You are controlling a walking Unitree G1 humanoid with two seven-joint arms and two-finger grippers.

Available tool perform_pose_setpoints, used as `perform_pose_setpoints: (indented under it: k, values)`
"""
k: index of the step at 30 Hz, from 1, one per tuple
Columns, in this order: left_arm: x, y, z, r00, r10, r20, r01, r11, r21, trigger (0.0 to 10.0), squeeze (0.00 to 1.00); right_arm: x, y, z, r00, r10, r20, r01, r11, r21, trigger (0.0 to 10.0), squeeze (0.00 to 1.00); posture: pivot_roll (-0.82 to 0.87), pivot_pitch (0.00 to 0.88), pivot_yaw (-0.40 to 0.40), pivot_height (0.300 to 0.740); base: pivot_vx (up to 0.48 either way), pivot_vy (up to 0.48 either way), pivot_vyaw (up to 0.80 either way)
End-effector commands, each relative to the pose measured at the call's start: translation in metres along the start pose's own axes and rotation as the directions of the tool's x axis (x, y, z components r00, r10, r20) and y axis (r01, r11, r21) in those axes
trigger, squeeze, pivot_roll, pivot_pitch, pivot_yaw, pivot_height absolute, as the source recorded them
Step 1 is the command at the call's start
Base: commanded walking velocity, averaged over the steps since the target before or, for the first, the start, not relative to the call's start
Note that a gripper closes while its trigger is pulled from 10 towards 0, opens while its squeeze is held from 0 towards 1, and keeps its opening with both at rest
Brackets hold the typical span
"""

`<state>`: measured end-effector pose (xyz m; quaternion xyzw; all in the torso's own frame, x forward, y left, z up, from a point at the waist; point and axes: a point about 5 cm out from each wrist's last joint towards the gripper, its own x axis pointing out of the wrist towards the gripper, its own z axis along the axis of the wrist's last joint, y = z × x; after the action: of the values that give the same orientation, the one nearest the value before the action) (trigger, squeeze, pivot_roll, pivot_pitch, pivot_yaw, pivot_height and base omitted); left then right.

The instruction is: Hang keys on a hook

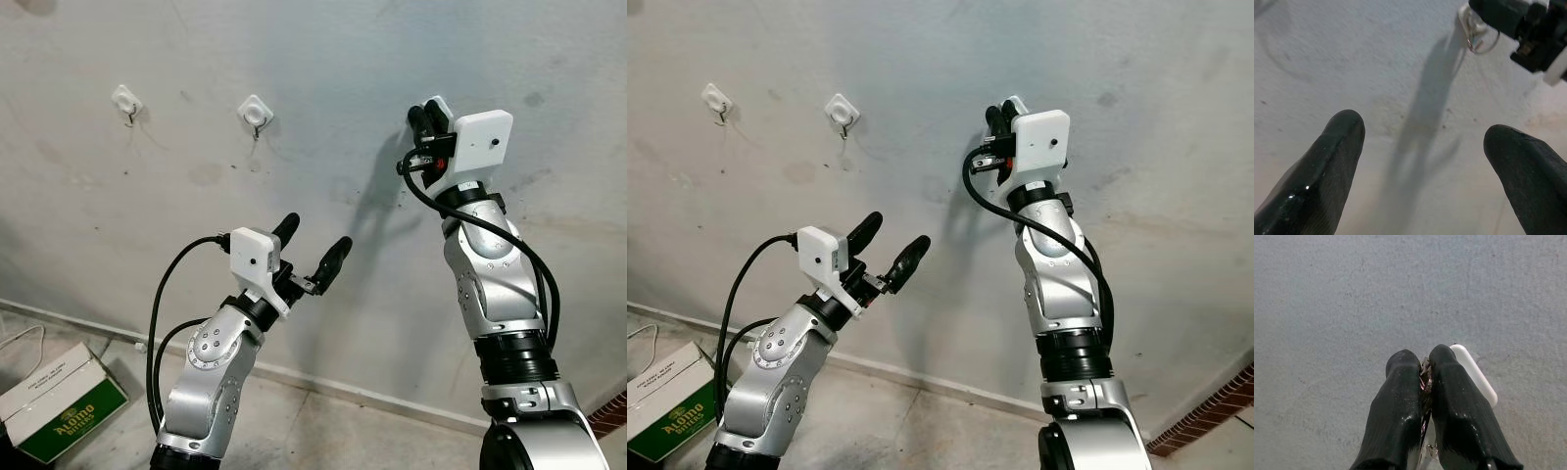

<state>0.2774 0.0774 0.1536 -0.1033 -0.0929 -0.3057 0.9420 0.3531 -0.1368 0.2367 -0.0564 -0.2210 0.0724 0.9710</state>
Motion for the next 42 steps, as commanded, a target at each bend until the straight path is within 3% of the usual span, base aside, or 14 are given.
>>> perform_pose_setpoints:
  k: [1, 15, 23, 30, 42]
  values:
    - [0.001, 0.004, 0.003, 1.000, 0.018, 0.011, -0.018, 1.000, 0.018, 10.0, 0.00, -0.007, -0.015, -0.015, 0.993, -0.089, -0.073, 0.088, 0.996, -0.018, 10.0, 0.00, -0.05, 0.000, 0.092, 0.740, 0.000, 0.000, 0.00]
    - [0.002, 0.007, 0.005, 0.999, 0.041, 0.023, -0.042, 0.998, 0.042, 10.0, 0.00, -0.019, -0.027, -0.024, 0.972, -0.223, -0.071, 0.216, 0.971, -0.100, 10.0, 0.00, -0.04, 0.000, 0.094, 0.740, 0.000, 0.000, 0.00]
    - [0.003, 0.009, 0.006, 0.998, 0.053, 0.027, -0.054, 0.997, 0.046, 10.0, 0.00, -0.021, -0.027, -0.010, 0.976, -0.219, 0.016, 0.219, 0.964, -0.148, 10.0, 0.00, -0.04, 0.000, 0.100, 0.740, 0.000, 0.000, 0.00]
    - [0.003, 0.010, 0.005, 0.998, 0.057, 0.025, -0.058, 0.997, 0.051, 10.0, 0.00, -0.024, -0.030, -0.007, 0.971, -0.236, 0.030, 0.238, 0.958, -0.161, 10.0, 0.00, -0.05, 0.000, 0.103, 0.740, 0.000, 0.000, 0.00]
    - [0.003, 0.012, 0.004, 0.998, 0.059, 0.020, -0.060, 0.997, 0.057, 10.0, 0.00, -0.035, -0.054, -0.005, 0.930, -0.364, 0.053, 0.365, 0.899, -0.241, 10.0, 0.00, -0.04, 0.000, 0.108, 0.740, 0.000, 0.000, 0.00]
